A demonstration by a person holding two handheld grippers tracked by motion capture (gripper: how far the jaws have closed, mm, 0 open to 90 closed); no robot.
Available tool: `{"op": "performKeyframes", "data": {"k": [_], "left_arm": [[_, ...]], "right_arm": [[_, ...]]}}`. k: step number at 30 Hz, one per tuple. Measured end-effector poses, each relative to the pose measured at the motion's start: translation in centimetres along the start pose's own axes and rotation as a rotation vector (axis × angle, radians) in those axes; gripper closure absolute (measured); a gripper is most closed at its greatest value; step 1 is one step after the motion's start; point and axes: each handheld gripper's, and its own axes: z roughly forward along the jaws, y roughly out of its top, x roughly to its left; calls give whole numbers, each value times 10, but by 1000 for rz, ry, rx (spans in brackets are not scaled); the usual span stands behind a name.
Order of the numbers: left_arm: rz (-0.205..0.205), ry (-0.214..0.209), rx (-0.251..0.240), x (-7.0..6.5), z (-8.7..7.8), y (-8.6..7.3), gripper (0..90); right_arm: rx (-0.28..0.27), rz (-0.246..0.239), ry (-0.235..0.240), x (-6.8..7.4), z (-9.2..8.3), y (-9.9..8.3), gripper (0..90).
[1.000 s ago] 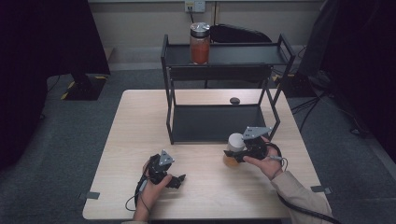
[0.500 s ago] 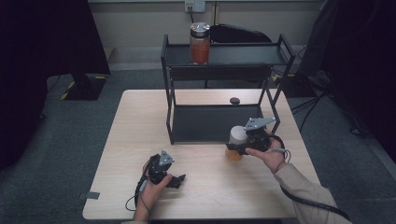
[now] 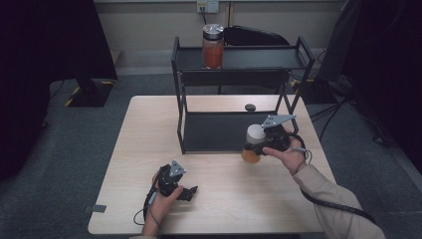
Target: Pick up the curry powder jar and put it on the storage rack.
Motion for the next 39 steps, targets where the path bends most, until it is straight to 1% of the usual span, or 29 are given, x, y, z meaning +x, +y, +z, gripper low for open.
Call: {"op": "performKeyframes", "data": {"k": [7,11,16,25,32,39], "left_arm": [[0,0,0,0,0,0,0],[0,0,0,0,0,0,0],[0,0,0,0,0,0,0],[0,0,1,0,0,0,0],[0,0,1,0,0,0,0],[0,0,0,0,0,0,0]], "right_arm": [[-2,7,-14,-4,-6,10,352],[-4,19,-13,-7,-10,15,352],[-5,11,-19,-9,-15,23,352],[-22,24,-27,-15,-29,38,352],[-23,26,-33,-16,-38,51,352],[-26,16,-45,-19,-46,64,353]]}}
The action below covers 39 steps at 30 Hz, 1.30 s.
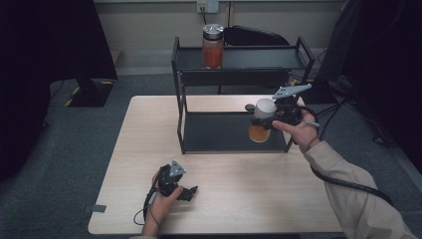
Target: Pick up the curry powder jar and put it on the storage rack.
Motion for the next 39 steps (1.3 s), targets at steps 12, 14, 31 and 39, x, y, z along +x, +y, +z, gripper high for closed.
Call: {"op": "performKeyframes", "data": {"k": [12,14,31,39], "left_arm": [[-6,-1,-3,0,0,0,0],[-5,-1,-3,0,0,0,0],[-4,0,-2,0,0,0,0],[-4,-1,0,0,0,0,0]], "right_arm": [[4,-4,-21,-2,-12,24,352],[8,-10,-21,-2,-13,28,353],[-6,-32,-24,-2,-29,59,352],[-13,-31,-30,-4,-39,75,352]]}}
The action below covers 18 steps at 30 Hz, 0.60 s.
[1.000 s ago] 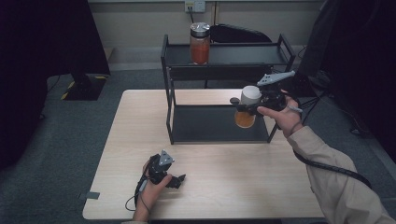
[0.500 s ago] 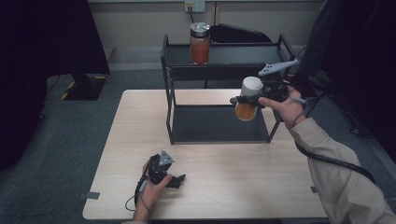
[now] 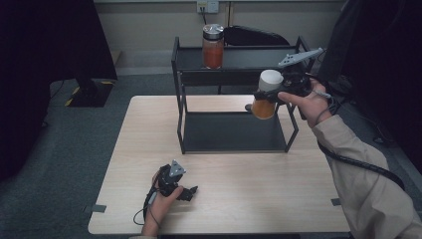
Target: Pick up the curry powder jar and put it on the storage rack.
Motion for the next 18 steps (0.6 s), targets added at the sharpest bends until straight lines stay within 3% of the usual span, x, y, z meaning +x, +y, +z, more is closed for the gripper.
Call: {"op": "performKeyframes", "data": {"k": [18], "left_arm": [[-1,0,0,0,0,0,0]], "right_arm": [[-3,-15,-37,-2,-20,40,352]]}}
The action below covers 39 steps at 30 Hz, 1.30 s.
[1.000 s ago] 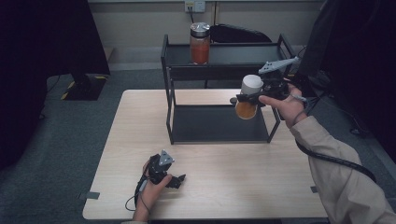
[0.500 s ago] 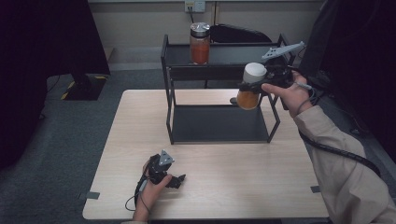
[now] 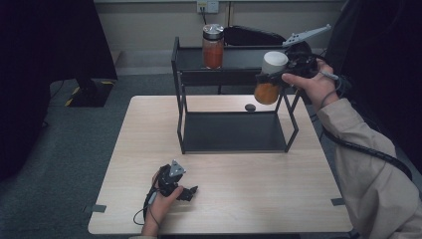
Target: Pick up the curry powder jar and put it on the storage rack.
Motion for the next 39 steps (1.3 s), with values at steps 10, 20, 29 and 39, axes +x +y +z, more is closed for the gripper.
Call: {"op": "performKeyframes", "data": {"k": [10,20,29,39], "left_arm": [[0,0,-1,0,0,0,0],[0,0,-1,0,0,0,0],[0,0,0,0,0,0,0],[0,0,0,0,0,0,0]], "right_arm": [[0,-13,-12,0,-10,22,352],[-12,-10,-14,-3,-15,40,352],[-18,3,-34,-7,-11,53,352],[-14,7,-76,-13,-3,68,352]]}}
